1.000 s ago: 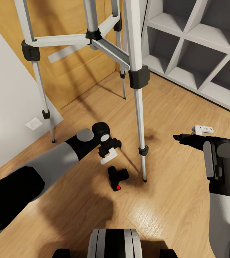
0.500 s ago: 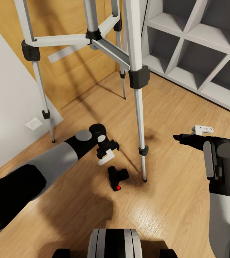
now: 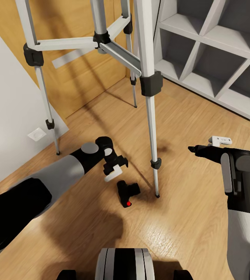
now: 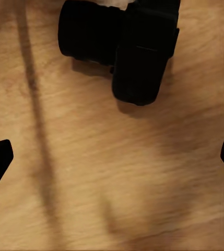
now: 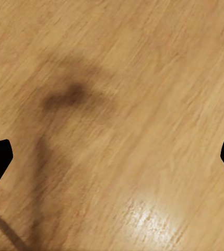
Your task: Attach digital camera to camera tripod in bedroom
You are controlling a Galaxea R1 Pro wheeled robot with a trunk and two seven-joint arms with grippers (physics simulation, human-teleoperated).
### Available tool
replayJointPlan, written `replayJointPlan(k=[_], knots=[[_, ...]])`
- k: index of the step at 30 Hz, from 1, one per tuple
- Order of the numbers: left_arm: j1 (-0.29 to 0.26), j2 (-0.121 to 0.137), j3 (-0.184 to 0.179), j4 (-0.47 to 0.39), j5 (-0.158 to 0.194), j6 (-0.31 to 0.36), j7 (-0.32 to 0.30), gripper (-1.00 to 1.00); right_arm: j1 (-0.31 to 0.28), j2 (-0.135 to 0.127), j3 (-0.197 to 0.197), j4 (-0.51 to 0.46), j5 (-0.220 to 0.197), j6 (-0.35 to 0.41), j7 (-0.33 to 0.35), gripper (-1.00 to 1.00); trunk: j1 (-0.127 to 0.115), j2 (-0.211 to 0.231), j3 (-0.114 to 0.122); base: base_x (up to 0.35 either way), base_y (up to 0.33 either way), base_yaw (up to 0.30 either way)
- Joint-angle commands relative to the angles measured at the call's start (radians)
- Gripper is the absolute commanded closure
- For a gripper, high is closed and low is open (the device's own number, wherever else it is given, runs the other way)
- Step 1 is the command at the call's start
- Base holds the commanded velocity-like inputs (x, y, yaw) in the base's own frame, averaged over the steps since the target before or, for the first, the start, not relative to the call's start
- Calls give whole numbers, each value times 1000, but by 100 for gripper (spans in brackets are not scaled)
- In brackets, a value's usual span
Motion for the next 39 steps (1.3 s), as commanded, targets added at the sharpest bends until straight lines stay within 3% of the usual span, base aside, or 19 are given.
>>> replayJointPlan(k=[1, 19, 33, 39], knots=[[0, -1, -3, 6, -2, -10, 4, -100, -1, 0, -1, -1, -3, 4, 2, -100, 0, 0, -1, 0, 0, 0], [37, 3, -15, 30, -12, -59, 88, -100, -1, 0, -1, -1, -3, 4, 2, -100, 0, 0, -1, 0, 0, 0], [62, -1, -57, 31, -21, -64, 112, -100, -1, 0, -1, -1, -3, 4, 2, -100, 0, 0, -1, 0, 0, 0], [65, 5, -55, 31, -8, -70, 128, -100, -1, 0, -1, -1, -3, 4, 2, -100, 0, 0, -1, 0, 0, 0]])
